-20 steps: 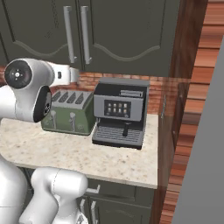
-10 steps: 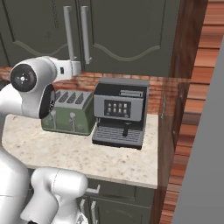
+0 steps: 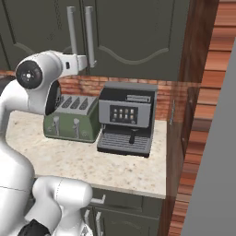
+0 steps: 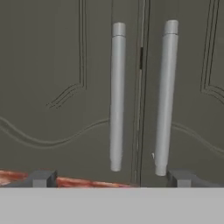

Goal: The dining table condiment station is running low on shaker. Refill the condiment station by opening the cabinet and taking the shaker from the cabinet and placing it on the dining table.

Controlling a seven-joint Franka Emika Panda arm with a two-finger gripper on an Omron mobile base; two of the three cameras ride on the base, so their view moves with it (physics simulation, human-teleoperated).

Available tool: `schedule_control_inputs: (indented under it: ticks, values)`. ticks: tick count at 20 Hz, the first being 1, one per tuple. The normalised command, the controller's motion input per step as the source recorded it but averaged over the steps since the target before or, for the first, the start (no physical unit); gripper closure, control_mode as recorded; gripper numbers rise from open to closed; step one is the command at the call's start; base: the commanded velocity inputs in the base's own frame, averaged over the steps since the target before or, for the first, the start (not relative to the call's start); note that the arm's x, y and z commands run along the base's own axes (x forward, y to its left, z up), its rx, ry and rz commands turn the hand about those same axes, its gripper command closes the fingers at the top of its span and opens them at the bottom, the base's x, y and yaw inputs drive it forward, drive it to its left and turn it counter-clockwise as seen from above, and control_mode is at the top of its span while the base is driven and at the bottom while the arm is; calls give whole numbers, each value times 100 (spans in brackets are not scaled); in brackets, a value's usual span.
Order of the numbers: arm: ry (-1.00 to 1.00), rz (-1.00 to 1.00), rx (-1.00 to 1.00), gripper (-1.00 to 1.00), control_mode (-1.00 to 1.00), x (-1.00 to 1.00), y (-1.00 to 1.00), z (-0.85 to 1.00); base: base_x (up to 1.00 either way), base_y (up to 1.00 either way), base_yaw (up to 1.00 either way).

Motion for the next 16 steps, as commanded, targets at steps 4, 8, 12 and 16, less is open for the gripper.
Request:
schedule_control_inputs:
  ticks: [4,8,12,16]
  values:
    - [0,0,0,-100,-100,75,28,0,0,0,0]
    - [2,-3,0,-100,-100,79,17,5,0,0,0]
    - [0,-10,0,-100,-100,57,0,16,0,0,0]
    - [5,-19,0,-100,-100,64,19,26,0,0,0]
